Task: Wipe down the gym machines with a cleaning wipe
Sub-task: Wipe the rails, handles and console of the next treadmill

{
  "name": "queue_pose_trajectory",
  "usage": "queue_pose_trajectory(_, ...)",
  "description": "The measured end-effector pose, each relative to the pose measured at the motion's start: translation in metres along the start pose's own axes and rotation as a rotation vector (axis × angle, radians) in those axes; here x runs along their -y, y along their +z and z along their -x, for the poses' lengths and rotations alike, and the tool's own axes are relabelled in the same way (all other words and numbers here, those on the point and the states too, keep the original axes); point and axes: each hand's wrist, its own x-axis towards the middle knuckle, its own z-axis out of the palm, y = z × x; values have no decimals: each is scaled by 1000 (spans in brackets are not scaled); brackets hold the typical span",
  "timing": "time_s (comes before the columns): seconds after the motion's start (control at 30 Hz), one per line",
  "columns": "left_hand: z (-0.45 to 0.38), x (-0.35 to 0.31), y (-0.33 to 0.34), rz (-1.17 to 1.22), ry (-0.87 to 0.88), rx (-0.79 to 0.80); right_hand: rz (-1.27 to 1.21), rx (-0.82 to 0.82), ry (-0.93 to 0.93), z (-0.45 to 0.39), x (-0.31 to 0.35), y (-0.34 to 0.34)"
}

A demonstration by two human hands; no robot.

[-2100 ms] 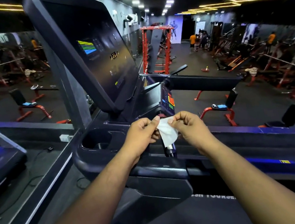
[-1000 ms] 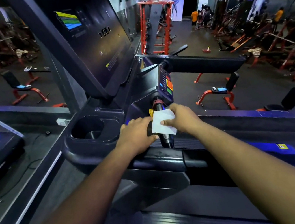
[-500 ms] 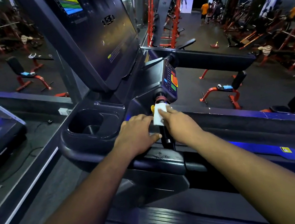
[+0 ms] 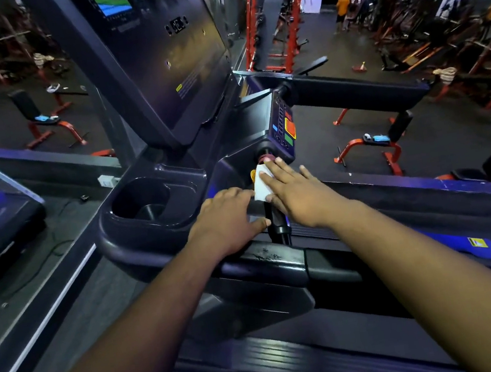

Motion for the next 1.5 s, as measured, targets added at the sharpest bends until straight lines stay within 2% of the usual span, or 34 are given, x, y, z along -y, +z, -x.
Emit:
queue_pose_trajectory(0.1,2,1,0,12,2,-33,-22,54,-61,-3,-2,-1)
queue_pose_trajectory(0.2,3,0,0,30,7,-43,21,107,-196,12,-1,0)
queue_pose_trajectory(0.27,4,0,-1,46,-1,-41,38,93,-179,13,-6,-1)
queue_pose_trajectory(0.4,6,-2,-5,58,-16,-34,-52,45,-21,-1,-6,-5)
queue_pose_trajectory(0.5,7,-2,-5,66,-15,-51,-38,87,-109,7,5,-2)
queue_pose_trajectory(0.6,10,-3,-6,82,15,-76,-27,43,-165,24,7,-4)
queue_pose_trajectory(0.77,11,-2,-5,106,93,-54,-134,-143,-4,44,16,-5)
queue_pose_trajectory(0.87,11,4,-3,205,193,-22,-219,-281,137,78,39,0)
queue_pose_trajectory(1.03,20,14,2,317,489,56,-136,-358,281,132,116,42)
queue_pose_trajectory(1.17,28,16,1,136,755,112,-61,-499,492,157,130,68)
queue_pose_trajectory(1.3,30,13,1,-77,872,158,-61,-595,871,172,118,74)
queue_pose_trajectory(1.33,30,12,2,-98,885,171,-56,-617,898,168,123,73)
queue_pose_trajectory(1.43,27,10,3,-145,920,211,45,-642,782,152,150,78)
queue_pose_trajectory(1.5,26,8,4,-188,939,220,28,-671,766,155,155,90)
